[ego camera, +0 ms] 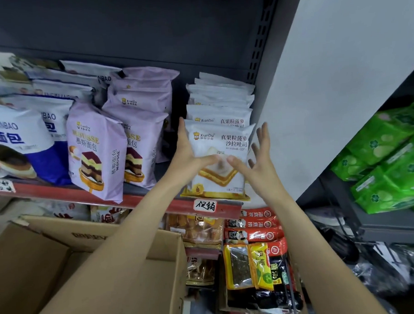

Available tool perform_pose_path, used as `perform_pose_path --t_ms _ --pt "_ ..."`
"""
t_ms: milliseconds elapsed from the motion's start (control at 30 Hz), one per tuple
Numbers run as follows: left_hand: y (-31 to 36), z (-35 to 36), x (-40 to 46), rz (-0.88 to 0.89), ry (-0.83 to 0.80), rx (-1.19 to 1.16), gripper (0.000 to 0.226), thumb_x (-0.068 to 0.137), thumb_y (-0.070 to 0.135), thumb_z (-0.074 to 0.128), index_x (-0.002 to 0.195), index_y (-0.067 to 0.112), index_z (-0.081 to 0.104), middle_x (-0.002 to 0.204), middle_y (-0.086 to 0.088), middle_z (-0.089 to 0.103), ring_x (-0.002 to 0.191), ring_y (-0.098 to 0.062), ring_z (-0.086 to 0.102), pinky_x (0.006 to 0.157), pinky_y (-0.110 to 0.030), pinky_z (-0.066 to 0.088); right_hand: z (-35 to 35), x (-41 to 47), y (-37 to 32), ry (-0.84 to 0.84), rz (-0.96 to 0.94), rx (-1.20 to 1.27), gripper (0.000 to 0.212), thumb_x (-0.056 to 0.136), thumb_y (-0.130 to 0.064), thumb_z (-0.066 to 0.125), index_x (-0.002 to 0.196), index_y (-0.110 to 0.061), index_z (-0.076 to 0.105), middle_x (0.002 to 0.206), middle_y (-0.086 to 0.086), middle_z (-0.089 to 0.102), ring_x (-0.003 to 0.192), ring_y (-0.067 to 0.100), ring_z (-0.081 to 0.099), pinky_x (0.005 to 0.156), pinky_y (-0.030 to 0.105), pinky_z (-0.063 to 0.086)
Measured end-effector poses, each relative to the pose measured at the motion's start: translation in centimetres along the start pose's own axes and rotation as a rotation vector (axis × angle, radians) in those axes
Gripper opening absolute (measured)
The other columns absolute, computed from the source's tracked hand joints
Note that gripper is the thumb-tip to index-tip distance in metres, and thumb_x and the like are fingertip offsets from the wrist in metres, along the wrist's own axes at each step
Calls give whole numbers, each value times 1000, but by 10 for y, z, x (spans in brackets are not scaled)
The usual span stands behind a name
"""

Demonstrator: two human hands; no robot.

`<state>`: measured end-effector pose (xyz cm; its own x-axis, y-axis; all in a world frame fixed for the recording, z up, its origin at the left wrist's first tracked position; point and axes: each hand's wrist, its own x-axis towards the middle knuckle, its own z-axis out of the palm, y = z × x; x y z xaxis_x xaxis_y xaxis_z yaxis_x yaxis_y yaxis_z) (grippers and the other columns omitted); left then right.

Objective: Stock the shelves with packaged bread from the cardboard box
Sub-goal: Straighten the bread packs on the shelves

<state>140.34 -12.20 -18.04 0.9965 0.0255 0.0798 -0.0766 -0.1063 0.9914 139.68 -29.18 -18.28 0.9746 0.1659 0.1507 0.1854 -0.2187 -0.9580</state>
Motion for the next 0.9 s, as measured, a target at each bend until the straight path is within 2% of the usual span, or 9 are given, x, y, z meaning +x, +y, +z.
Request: perform_pose_path --t_ms 133,267,367,467,567,600,667,800,900 --pt "-5 2 4 53 -65 35 109 76 -17 63 150 23 -6 155 6 15 142 -9 21 107 -14 31 4 7 0 -8 -87 -12 74 97 -9 49 149 -29 0 158 -8 13 140 -1 21 109 13 30" --pt "-8 -4 7 107 -81 70 105 81 -5 68 150 31 -3 159 7 9 144 -3 13 119 -33 18 5 18 0 67 -145 -34 61 100 -15 44 146 -37 11 156 -10 20 140 -4 21 113 23 28" --pt "-11 -5 4 121 -73 85 101 83 5 70 150 27 -2 157 9 13 141 2 17 114 -17 22 8 21 -2 127 -108 89 61 100 -22 44 148 -35 10 150 -19 26 133 -12 29 108 16 31" --pt "-13 -2 4 65 -37 92 104 83 6 70 150 24 -7 154 8 21 135 3 23 102 -3 26 16 16 4 247 20 177 51 97 -35 45 144 -29 27 146 -13 37 132 0 37 112 28 33" --pt "-13 -3 10 6 -48 57 103 77 7 76 150 22 5 150 6 33 136 -6 32 109 -21 30 21 15 8 364 101 257 25 94 -31 55 117 -21 52 121 -3 59 115 12 55 104 40 43" --pt "-14 -3 11 -1 -54 58 99 76 8 77 149 21 12 147 5 36 135 -8 35 111 -25 31 21 17 7 389 106 307 13 93 -23 57 106 -21 54 113 0 60 109 15 57 101 40 45" --pt "-13 -2 12 1 -49 77 90 80 7 74 148 21 16 146 2 38 133 -9 36 111 -27 31 22 23 -1 427 97 407 18 90 -6 58 93 -22 50 106 4 56 101 17 55 93 34 43" --pt "-15 0 10 90 -23 142 83 85 15 70 147 22 17 148 1 30 137 -11 30 115 -36 27 17 28 -8 446 62 464 24 85 -12 68 100 -25 54 112 7 62 104 16 58 93 25 45" --pt "-19 -3 7 77 -17 111 84 78 31 71 144 32 18 148 1 33 137 -12 32 114 -42 30 10 30 -11 466 99 447 16 83 -12 70 94 -17 60 92 1 66 83 9 63 75 19 50"
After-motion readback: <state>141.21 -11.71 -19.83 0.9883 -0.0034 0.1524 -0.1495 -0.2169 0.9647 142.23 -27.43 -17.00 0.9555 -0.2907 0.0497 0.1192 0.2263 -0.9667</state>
